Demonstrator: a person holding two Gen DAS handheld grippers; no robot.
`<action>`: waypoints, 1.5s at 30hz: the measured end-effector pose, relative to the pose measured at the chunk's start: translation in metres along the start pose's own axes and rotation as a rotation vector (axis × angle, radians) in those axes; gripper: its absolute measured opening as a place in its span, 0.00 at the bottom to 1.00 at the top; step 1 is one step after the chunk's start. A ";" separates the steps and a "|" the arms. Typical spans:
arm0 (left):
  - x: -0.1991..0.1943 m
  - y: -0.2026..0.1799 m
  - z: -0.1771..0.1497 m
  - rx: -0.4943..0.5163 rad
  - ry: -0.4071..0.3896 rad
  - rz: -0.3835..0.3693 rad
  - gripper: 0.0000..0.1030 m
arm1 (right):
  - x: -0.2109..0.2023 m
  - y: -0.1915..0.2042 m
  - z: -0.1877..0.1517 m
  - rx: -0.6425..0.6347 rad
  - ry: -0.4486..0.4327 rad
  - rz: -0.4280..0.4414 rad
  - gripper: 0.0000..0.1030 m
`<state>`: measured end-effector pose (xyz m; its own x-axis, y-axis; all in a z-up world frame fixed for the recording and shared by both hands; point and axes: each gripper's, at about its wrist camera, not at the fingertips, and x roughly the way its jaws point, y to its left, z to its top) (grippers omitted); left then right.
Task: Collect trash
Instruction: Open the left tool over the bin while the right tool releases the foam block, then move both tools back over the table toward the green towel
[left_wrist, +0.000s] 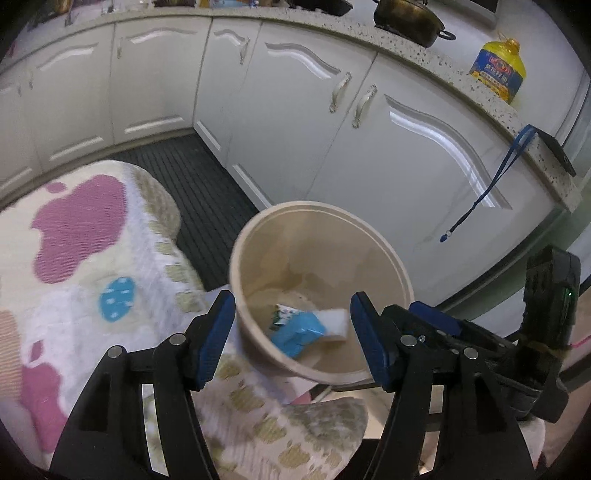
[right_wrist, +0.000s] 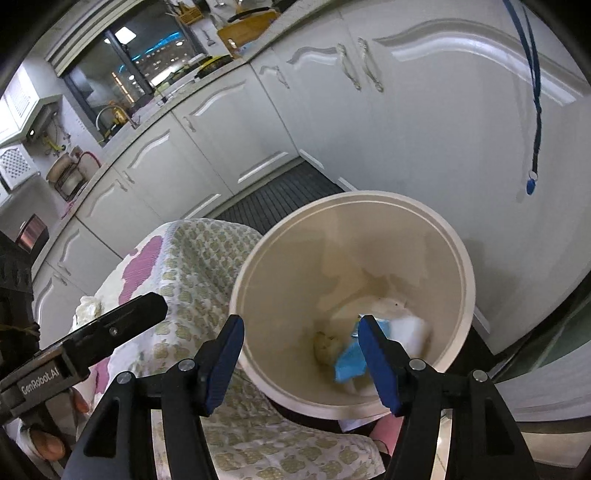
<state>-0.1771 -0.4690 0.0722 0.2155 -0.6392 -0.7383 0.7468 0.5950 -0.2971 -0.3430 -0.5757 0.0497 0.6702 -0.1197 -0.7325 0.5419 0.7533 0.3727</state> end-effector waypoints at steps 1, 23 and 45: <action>-0.005 0.000 -0.002 0.001 -0.010 0.010 0.62 | -0.002 0.004 0.000 -0.007 -0.003 0.004 0.60; -0.148 0.070 -0.068 -0.072 -0.188 0.208 0.62 | -0.012 0.136 -0.022 -0.228 -0.010 0.137 0.64; -0.233 0.152 -0.106 -0.195 -0.287 0.385 0.62 | -0.019 0.252 -0.056 -0.426 -0.002 0.256 0.66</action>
<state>-0.1812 -0.1778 0.1350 0.6360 -0.4479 -0.6284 0.4545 0.8755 -0.1641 -0.2475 -0.3473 0.1254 0.7558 0.1025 -0.6468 0.1049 0.9560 0.2741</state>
